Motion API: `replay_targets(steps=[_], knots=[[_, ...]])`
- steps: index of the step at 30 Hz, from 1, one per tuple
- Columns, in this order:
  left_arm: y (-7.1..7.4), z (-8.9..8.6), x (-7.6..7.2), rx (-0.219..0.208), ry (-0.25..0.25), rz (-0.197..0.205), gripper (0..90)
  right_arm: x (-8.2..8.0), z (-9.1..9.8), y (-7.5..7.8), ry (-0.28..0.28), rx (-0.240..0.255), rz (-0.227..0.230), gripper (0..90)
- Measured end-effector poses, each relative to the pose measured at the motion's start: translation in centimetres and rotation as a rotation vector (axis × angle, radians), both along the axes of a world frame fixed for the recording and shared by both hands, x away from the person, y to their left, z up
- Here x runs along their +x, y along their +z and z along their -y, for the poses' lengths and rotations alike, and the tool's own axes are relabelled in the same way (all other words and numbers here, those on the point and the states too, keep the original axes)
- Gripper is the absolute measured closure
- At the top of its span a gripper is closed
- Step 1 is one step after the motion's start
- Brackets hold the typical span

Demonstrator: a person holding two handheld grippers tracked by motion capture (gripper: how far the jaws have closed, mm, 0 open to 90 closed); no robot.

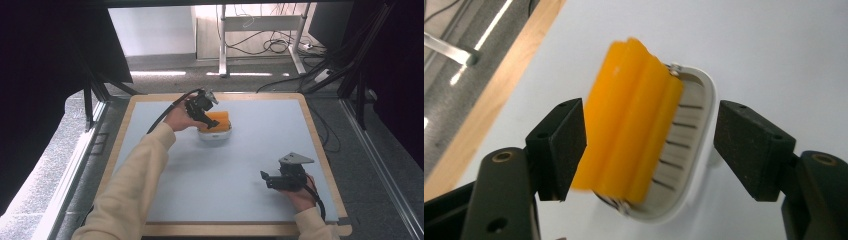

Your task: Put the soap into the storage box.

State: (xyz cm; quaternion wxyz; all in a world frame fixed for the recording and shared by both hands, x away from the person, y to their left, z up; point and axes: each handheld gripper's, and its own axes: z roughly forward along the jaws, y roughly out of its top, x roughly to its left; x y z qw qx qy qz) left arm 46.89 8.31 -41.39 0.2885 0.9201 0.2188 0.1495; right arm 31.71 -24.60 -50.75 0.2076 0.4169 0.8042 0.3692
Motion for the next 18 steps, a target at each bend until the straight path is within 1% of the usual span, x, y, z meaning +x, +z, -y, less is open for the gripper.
replay_targets(steps=[2, 4, 5, 6, 7, 9, 10, 11, 12, 14, 16, 17, 18], knots=[[0.1, -1.3, -1.3, -0.035, 0.03, -0.002, 28.1, -0.1, 0.0, 0.1, 0.0, 0.0, 0.001, 15.6], [0.0, -2.2, -2.4, -0.064, 0.05, -0.003, 27.8, -0.1, -0.1, 0.1, -0.001, -0.003, 0.003, 15.6], [0.0, -2.2, -2.4, -0.064, 0.05, -0.003, 27.7, -0.1, -0.2, 0.1, 0.0, -0.005, 0.005, 15.6], [0.0, -3.3, -3.7, -0.076, 0.066, 0.006, 27.6, -0.2, -0.2, 0.1, 0.001, -0.005, 0.007, 15.6], [-0.1, -3.9, -4.5, -0.077, 0.073, 0.009, 27.6, -0.2, -0.2, 0.2, 0.0, -0.004, 0.008, 15.6], [-0.2, -4.8, -5.6, -0.09, 0.086, 0.01, 27.2, -0.2, -0.3, 0.2, -0.001, -0.004, 0.008, 15.6], [-0.2, -5.4, -6.5, -0.101, 0.098, 0.005, 27.1, -0.2, -0.3, 0.2, -0.001, -0.004, 0.008, 15.6], [-0.2, -5.4, -6.5, -0.101, 0.098, 0.005, 26.6, -0.2, -0.3, 0.2, -0.001, -0.004, 0.008, 15.6], [-0.4, -6.4, -7.9, -0.106, 0.113, 0.003, 26.4, -0.2, -0.4, 0.1, 0.0, -0.006, 0.004, 15.6], [-0.8, -7.3, -9.4, -0.125, 0.138, 0.004, 25.7, -0.2, -0.5, 0.1, 0.001, -0.007, 0.003, 15.6], [-1.5, -8.2, -11.0, -0.168, 0.166, -0.009, 25.3, -0.2, -0.5, 0.1, 0.001, -0.009, 0.001, 15.6], [-1.8, -8.6, -11.7, -0.182, 0.172, -0.012, 25.4, -0.2, -0.5, 0.1, 0.002, -0.011, 0.002, 15.6], [-2.3, -9.1, -12.7, -0.192, 0.18, -0.013, 25.5, -0.3, -0.5, 0.1, 0.002, -0.01, 0.003, 15.6]])
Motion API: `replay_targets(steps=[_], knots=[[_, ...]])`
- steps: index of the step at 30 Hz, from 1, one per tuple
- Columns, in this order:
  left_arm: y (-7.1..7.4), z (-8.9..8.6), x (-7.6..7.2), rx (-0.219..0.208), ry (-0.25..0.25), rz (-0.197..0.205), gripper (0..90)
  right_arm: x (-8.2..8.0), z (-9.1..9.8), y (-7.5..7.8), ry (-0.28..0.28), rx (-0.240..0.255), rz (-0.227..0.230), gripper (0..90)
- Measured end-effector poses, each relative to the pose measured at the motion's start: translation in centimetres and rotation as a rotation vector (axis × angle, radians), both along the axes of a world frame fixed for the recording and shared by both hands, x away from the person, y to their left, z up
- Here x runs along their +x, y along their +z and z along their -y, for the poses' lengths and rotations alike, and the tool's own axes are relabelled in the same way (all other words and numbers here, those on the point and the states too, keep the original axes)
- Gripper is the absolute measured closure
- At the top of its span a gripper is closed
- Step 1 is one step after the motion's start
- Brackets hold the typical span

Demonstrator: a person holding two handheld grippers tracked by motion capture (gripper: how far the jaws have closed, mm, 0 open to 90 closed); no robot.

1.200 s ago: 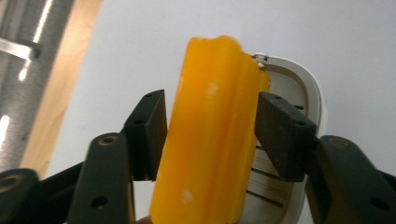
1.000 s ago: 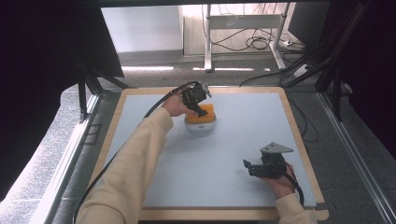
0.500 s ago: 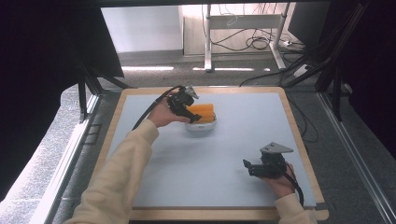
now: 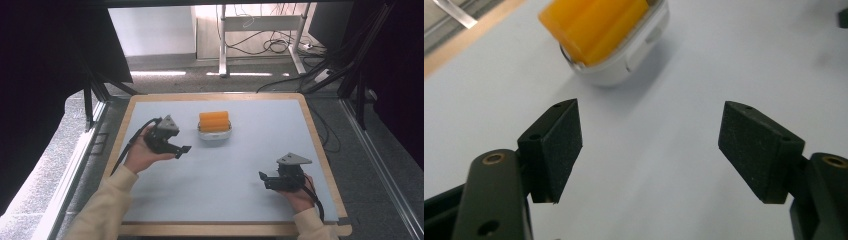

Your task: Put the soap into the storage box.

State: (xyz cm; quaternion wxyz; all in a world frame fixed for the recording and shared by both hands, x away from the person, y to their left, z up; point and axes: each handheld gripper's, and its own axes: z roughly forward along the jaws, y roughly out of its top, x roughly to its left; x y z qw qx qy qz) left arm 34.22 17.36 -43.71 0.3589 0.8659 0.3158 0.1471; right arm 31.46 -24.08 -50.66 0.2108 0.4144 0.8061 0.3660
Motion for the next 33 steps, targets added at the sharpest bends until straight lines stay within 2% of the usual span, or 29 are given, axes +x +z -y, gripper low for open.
replay_targets(steps=[5, 7, 8, 12, 14, 17, 24, 33], knots=[[-2.5, -1.6, -3.2, 0.013, 0.043, -0.005, 25.2, 0.0, 0.0, 0.0, 0.0, -0.001, 0.0, 15.6], [-2.9, -1.9, -3.6, 0.025, 0.053, 0.0, 25.2, -0.1, 0.0, 0.0, 0.001, -0.003, 0.0, 15.6], [-3.8, -2.3, -4.4, 0.052, 0.07, 0.007, 25.2, -0.1, 0.0, 0.0, 0.001, -0.004, 0.001, 15.6], [-5.1, -3.4, -5.6, 0.045, 0.093, -0.007, 25.3, -0.1, -0.1, -0.1, 0.004, -0.011, -0.001, 15.6], [-5.6, -4.0, -6.0, 0.026, 0.111, -0.02, 25.3, 0.0, -0.1, -0.1, 0.007, -0.015, -0.002, 15.6], [-6.1, -4.4, -6.3, 0.019, 0.128, -0.032, 25.4, 0.0, -0.2, -0.2, 0.01, -0.019, -0.003, 15.6], [-6.6, -4.3, -6.2, 0.006, 0.127, -0.035, 25.3, 0.1, -0.2, -0.3, 0.015, -0.026, -0.002, 15.6], [-6.2, -4.3, -5.8, -0.013, 0.135, -0.03, 25.2, 0.2, -0.1, -0.3, 0.03, -0.011, 0.018, 15.6]])
